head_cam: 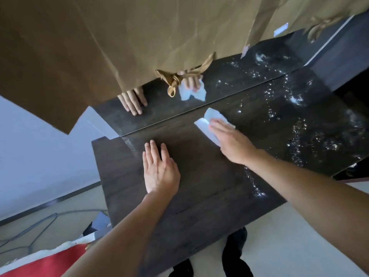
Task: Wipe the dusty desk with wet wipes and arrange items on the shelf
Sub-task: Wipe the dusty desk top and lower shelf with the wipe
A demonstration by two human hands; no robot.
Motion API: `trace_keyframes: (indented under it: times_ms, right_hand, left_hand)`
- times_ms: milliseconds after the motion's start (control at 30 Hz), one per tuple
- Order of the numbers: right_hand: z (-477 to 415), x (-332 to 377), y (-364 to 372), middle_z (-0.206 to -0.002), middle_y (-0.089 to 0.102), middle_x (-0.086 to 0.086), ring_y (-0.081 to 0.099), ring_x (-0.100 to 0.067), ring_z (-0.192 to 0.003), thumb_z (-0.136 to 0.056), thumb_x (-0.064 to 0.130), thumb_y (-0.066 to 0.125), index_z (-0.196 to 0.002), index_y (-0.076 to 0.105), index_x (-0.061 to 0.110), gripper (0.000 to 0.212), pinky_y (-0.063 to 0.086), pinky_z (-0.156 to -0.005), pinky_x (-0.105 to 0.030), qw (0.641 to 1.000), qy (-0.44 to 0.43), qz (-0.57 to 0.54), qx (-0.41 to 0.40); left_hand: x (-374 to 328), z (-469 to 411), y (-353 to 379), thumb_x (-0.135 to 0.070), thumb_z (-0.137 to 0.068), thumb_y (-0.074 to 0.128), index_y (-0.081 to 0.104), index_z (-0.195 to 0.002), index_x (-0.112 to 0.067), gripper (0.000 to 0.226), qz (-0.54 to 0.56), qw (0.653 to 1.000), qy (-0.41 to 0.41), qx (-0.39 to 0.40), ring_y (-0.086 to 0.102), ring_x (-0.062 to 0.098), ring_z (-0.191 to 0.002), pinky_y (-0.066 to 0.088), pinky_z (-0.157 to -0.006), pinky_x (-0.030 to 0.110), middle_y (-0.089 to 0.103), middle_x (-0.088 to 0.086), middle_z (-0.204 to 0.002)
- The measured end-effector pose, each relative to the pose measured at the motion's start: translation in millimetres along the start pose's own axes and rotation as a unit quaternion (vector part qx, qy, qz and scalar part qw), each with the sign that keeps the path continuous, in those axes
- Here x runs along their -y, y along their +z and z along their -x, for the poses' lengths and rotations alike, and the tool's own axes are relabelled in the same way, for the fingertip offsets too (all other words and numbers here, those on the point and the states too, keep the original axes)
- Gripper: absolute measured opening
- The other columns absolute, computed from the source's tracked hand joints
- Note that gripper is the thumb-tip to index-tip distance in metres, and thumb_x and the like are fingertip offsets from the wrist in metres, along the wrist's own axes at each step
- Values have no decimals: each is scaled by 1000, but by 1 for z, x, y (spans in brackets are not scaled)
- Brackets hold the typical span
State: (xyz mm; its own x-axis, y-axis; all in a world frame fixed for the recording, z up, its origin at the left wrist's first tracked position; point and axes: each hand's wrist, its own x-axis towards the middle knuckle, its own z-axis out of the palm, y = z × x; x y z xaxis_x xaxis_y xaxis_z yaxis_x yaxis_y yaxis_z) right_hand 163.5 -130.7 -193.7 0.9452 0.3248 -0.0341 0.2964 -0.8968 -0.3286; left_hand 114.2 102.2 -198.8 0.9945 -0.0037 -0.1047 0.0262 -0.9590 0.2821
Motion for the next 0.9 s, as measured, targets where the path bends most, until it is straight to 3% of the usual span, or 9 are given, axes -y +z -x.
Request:
trace_keyframes:
  times_ms: [100,167,333,400,500,600,667,800,900]
  right_hand:
    - [-22,-61,-24,-153,25,-6,18,-21,-143,-83,-4,47,-135,39,6,53,30,-110,-39,975,218,27,-41]
    - [-32,-58,-22,-149,30,-10,22,-26,-140,-80,-5,46,-126,43,3,46,31,-108,-38,964,252,20,-82]
    - [-31,-12,4,-135,51,-14,40,-29,-132,-69,-12,47,-118,56,-1,51,31,-108,-35,998,-41,-14,-53]
    - [-38,-50,-13,-141,46,-10,34,-25,-137,-73,-13,49,-128,51,1,57,26,-111,-31,999,-27,-1,-47]
    - [-42,-129,-44,-142,42,-8,28,-22,-138,-77,-8,50,-133,44,4,57,32,-110,-34,991,105,46,-62]
    - [-52,-129,-43,-136,44,-16,31,-30,-134,-83,-3,47,-129,46,0,46,31,-107,-38,978,179,50,-94]
    - [-57,-88,-27,-133,45,-24,34,-36,-130,-83,-2,48,-127,48,-2,43,26,-109,-38,984,151,44,-82]
    - [-46,-55,-18,-133,52,-15,43,-32,-127,-76,-8,59,-121,59,3,47,37,-104,-38,997,-56,-36,-29]
    - [-51,-121,-43,-125,58,-12,50,-34,-115,-83,0,56,-116,65,12,36,41,-93,-35,999,0,-26,-39]
  left_hand:
    - [-28,-7,15,-19,-95,40,27,-145,-2,55,11,999,-41,-25,3,37,-145,2,-119,42,11,24,-155]
    - [-49,-8,24,-21,-96,36,22,-147,-2,56,11,997,-65,-40,0,36,-145,-1,-119,43,7,23,-156]
    - [-81,-9,37,-22,-94,28,27,-145,-1,56,9,991,-117,-65,6,36,-145,5,-119,46,13,22,-156]
    - [-82,-10,40,-26,-91,25,29,-144,-2,59,-7,989,-130,-68,8,36,-145,7,-119,45,16,21,-155]
    - [-83,-11,43,-26,-90,24,31,-143,-1,60,-26,987,-140,-71,10,36,-144,9,-118,46,18,22,-154]
    - [-85,-12,43,-26,-90,26,31,-144,-2,59,-37,985,-152,-69,10,36,-144,11,-118,47,18,22,-154]
    - [-86,-13,43,-25,-90,27,32,-143,-3,58,-42,985,-150,-72,11,36,-144,12,-118,48,19,22,-154]
    - [-86,-12,42,-25,-90,29,35,-142,-2,57,-41,984,-148,-90,14,36,-144,14,-117,48,22,23,-153]
    - [-88,-11,41,-26,-91,27,33,-143,-3,57,-44,984,-151,-87,12,35,-144,12,-118,47,20,22,-154]
